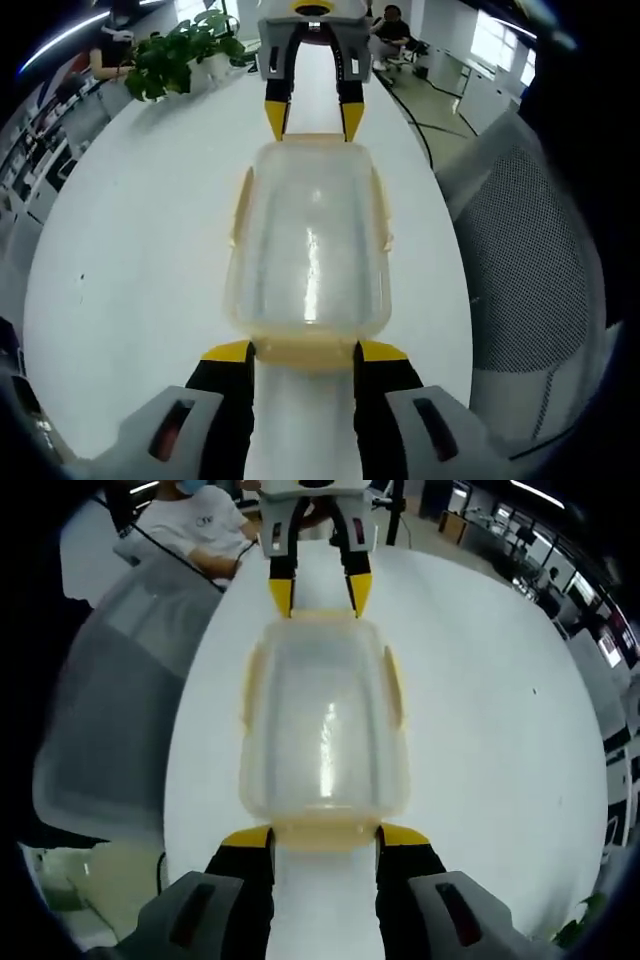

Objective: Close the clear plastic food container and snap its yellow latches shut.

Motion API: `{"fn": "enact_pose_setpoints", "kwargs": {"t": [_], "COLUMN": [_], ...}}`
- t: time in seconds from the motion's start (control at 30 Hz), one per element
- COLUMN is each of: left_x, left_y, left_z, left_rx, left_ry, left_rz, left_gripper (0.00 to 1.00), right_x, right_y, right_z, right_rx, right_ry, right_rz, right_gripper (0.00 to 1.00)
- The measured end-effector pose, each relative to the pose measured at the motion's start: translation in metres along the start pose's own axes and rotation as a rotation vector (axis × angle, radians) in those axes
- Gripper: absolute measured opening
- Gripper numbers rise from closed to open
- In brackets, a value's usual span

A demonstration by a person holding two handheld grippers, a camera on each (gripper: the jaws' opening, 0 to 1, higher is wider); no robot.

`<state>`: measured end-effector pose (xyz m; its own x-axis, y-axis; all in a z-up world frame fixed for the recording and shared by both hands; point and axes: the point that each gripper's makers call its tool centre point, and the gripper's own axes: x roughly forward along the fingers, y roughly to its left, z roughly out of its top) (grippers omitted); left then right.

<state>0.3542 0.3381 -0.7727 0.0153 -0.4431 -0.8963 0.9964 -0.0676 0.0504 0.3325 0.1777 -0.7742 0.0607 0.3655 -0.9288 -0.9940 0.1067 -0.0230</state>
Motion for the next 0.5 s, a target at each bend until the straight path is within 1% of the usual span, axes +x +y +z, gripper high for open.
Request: {"fn": "enact_pose_setpoints", "kwargs": {"t": [0.1,0.17,0.23,0.5], "left_x": [0.0009,0.0012,0.0016,0.0033], "left_y": [0.0002,0.0006,-0.0008,-0.0017], "left_z": [-0.0006,-0.0003,0.0011,0.0009], "left_rx": [0.009,0.005,0.003,-0.008], "left_ry": [0.011,0.009,0.012,0.023], "left_rz": [0.005,0.006,0.006,0.02], "left_gripper": [0.37,0.37,0.37,0.38], "right_x": [0.0014,0.0042,0.0043,0.007], "right_y": [-0.0001,0.0,-0.0001,-0.0042], "right_z": [0.0001,-0.0026,-0.003,-0.0054], "right_rx": [-0.005,-0.022,-0.018,-0.012], "right_ry": [-0.001,0.011,0.012,-0.009], "right_rz": [-0.009,-0.015,-0.015,-0.016], "right_gripper": [0.38,0.38,0.38,0.38]}}
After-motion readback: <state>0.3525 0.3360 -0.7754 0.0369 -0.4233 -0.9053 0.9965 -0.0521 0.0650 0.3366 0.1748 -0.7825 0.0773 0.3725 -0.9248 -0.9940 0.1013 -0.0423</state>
